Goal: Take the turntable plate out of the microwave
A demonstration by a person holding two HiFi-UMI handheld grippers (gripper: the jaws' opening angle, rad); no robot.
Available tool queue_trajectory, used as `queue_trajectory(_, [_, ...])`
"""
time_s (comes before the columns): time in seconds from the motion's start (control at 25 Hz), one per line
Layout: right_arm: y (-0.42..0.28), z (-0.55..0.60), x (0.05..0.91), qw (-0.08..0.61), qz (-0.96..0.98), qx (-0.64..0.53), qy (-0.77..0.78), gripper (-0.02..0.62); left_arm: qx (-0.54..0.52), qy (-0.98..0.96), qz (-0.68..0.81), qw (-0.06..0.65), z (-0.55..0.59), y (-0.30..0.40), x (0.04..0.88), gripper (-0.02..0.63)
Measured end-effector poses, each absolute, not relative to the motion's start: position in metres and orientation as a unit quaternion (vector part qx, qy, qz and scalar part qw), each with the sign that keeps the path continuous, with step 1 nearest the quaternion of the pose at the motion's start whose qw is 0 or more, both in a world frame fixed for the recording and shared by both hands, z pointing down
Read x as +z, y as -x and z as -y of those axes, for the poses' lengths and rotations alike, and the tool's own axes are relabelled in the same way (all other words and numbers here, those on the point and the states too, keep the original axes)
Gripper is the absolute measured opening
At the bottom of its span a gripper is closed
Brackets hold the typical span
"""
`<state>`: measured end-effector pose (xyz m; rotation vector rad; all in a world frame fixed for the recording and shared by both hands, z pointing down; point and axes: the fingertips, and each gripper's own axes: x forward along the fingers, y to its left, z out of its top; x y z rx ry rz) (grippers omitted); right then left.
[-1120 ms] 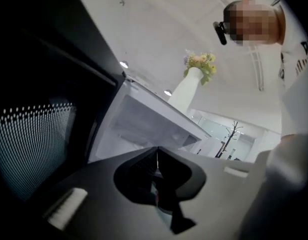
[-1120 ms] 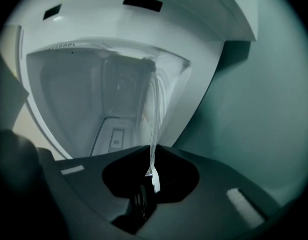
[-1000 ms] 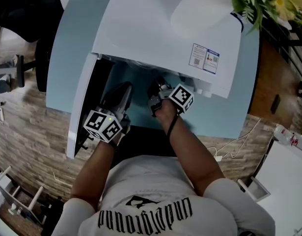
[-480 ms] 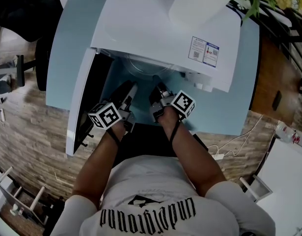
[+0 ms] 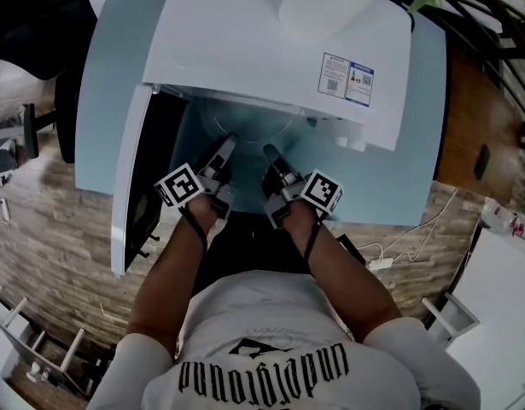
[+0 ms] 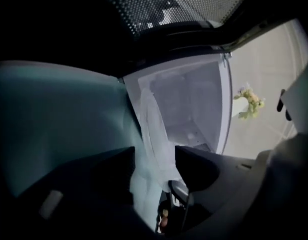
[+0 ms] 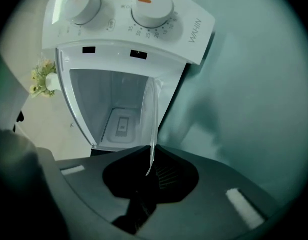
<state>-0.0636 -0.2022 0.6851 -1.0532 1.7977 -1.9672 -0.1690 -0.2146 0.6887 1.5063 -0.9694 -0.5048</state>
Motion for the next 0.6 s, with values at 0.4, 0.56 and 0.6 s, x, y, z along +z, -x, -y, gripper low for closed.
queue_trajectory(0.4, [0.054,0.175,0.688,0.097,-0.633,-0.681,0.355,0.029,-0.235,-0.651,0.375,0.617,0.235,0.168,0.702,0.276])
queue_trajectory(0.56, [0.055,0.171,0.680,0.102,-0.650,-0.673,0.338,0.029,-0.243,-0.649,0.353,0.629,0.237,0.160,0.699,0.230])
queue_trajectory(0.6, [0.055,0.169,0.679,0.103,-0.651,-0.673,0.337,0.029,-0.245,-0.646,0.352,0.631,0.236,0.160,0.699,0.195])
